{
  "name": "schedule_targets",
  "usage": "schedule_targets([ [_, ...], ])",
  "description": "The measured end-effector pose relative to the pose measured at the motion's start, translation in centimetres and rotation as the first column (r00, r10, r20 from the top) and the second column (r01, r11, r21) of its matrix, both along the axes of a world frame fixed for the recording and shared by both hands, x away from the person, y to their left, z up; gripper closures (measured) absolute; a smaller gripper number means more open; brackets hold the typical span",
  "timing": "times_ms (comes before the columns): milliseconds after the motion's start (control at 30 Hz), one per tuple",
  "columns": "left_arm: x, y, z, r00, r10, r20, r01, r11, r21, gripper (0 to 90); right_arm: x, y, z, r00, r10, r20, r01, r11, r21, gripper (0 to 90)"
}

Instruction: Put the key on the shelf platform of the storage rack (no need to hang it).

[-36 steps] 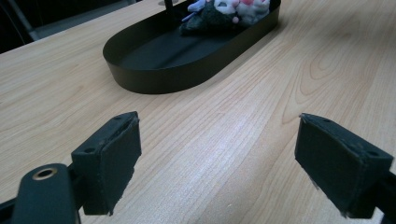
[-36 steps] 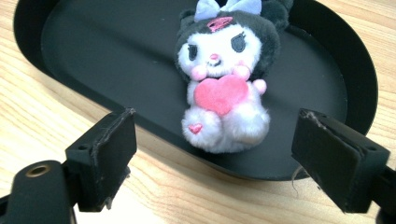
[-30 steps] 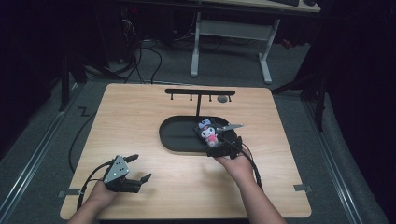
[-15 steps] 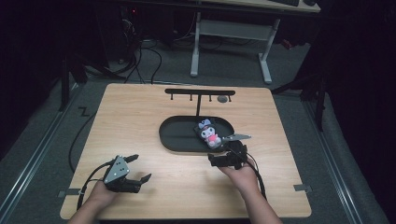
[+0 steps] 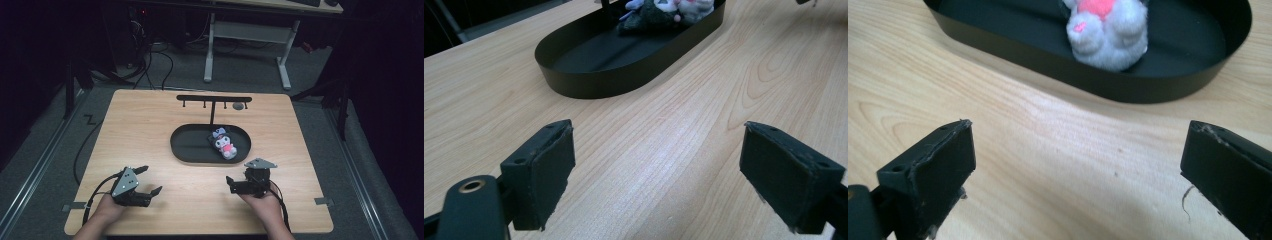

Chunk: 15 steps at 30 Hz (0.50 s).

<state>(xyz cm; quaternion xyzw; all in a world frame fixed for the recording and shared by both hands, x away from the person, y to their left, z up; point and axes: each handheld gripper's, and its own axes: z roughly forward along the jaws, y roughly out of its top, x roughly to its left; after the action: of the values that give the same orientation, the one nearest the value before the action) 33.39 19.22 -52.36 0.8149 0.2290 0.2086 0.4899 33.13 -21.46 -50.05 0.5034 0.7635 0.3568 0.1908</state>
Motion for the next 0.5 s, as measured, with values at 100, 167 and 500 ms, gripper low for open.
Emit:
schedule_targets([
  [100, 0.0, 0.0, 0.0, 1.0000, 0.000, -0.001, 0.000, 1.0000, 0.002, 15.4, -1.4, -0.5, -0.5, 0.9997, -0.004, 0.024, 0.004, 1.000, 0.013, 0.7],
  [167, 0.0, 0.0, 0.0, 1.0000, 0.001, -0.001, -0.001, 1.0000, 0.002, 15.4, -1.7, -0.6, -0.6, 0.9994, -0.003, 0.034, 0.003, 1.000, 0.008, 0.7],
  [500, 0.1, 0.0, 0.0, 1.0000, -0.003, -0.003, 0.003, 1.0000, -0.002, 15.4, -5.0, -1.2, -1.2, 0.9857, -0.008, 0.168, 0.003, 1.000, 0.025, 0.8],
])
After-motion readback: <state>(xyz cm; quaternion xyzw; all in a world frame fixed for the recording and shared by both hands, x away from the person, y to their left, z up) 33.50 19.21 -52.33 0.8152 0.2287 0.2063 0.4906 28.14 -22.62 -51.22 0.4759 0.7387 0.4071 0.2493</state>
